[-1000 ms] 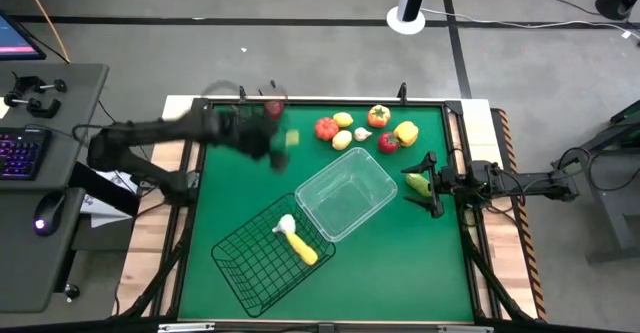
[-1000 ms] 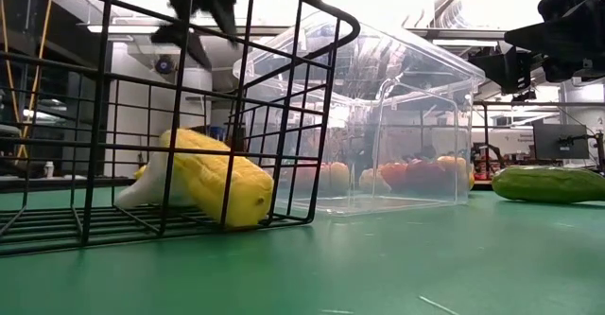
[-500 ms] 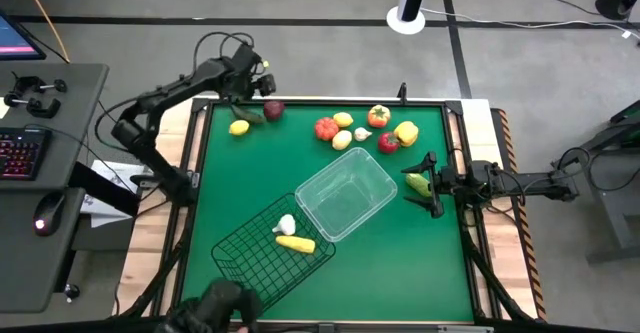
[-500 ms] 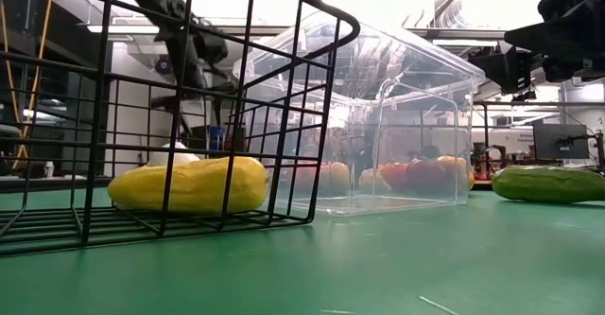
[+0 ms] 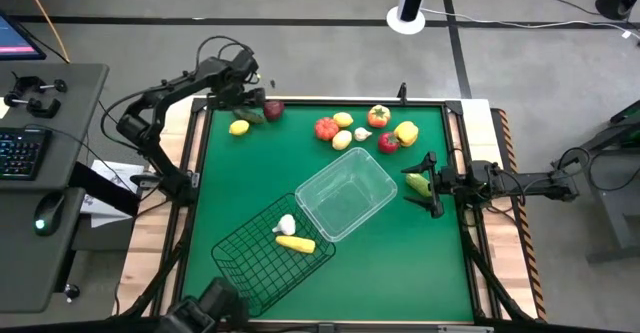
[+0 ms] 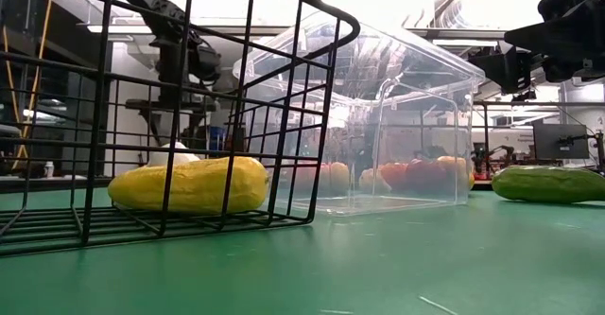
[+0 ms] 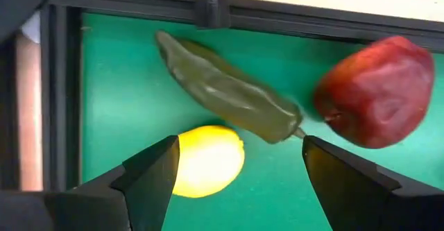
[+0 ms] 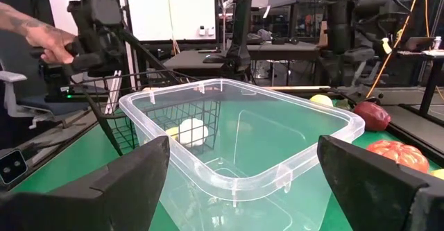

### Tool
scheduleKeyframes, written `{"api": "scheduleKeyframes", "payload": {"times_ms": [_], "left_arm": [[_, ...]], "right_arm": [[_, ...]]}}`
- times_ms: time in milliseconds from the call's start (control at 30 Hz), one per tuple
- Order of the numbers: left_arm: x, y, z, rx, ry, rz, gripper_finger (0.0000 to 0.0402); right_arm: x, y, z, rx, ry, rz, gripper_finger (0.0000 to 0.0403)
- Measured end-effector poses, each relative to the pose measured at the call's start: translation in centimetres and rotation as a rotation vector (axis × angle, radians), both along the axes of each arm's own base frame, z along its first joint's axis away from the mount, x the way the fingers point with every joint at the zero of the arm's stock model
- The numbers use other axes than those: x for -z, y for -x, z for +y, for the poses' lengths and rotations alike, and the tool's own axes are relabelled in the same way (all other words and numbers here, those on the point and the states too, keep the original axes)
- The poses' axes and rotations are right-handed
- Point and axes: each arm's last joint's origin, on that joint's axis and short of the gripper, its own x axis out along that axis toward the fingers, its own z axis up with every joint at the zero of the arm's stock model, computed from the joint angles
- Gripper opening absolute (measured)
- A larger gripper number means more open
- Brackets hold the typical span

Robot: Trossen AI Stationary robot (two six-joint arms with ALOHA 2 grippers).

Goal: Sort produce into baskets
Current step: Put the top left lemon into the transparent bin

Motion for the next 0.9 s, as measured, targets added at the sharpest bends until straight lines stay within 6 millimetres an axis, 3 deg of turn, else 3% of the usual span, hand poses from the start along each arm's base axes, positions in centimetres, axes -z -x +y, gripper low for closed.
{"api": "scheduleKeyframes", "payload": {"times_ms": [267,467,700,900], "left_arm": [[3.7,1.1,-1.9,-0.022,0.043,-0.06,0.0291],[4.4,1.5,-2.5,-0.077,-0.131,-0.202,0.0291],[5.3,1.5,-2.3,-0.079,-0.144,-0.222,0.0291],[5.4,1.6,-2.6,0.033,-0.108,-0.207,0.0291]], "right_arm": [[0.0,0.0,0.0,0.0,0.0,0.0,0.036],[0.0,0.0,0.0,0.0,0.0,0.0,0.036],[0.0,0.0,0.0,0.0,0.0,0.0,0.036],[0.0,0.0,0.0,0.0,0.0,0.0,0.036]]}}
